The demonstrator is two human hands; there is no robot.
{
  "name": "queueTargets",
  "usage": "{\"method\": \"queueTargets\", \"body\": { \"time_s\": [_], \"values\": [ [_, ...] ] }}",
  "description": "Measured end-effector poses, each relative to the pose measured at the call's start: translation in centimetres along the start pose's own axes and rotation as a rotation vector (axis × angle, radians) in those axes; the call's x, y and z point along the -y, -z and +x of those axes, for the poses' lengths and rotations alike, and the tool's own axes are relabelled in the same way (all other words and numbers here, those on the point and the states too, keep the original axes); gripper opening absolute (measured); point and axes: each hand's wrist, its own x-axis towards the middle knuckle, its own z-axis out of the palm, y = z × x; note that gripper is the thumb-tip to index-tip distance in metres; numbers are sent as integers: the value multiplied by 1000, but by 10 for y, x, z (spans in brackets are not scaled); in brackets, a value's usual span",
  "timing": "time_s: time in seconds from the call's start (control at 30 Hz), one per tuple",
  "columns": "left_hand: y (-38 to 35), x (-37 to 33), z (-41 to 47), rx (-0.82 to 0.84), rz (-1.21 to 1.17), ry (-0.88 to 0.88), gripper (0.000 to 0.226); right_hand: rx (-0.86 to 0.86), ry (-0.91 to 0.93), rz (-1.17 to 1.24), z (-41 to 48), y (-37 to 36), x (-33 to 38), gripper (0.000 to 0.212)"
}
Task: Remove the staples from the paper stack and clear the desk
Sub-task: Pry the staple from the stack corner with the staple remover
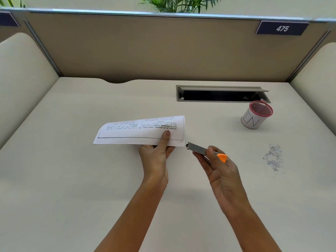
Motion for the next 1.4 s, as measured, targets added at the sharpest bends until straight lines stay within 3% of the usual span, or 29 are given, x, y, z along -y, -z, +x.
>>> {"method": "queueTargets", "body": {
  "time_s": [0.53,0.8,0.83,0.97,1.07,1.33,1.4],
  "values": [
    [-3,8,-8,15,-23,-12,18,-49,-6,46,11,-3,-11,43],
    [-3,22,1,-1,33,3,17,-67,-295,324,23,6,-23,15],
    [-3,26,3,-3,35,18,17,-80,-336,387,26,8,-26,17],
    [-4,38,8,-10,39,78,16,-87,-451,529,33,20,-34,70],
    [-4,45,8,-23,58,102,17,-109,-496,592,36,28,-38,80],
    [-5,52,8,-68,147,87,19,-163,-370,554,35,33,-44,80],
    [-5,51,8,-96,183,70,23,-187,-279,483,34,31,-43,61]
  ]
}}
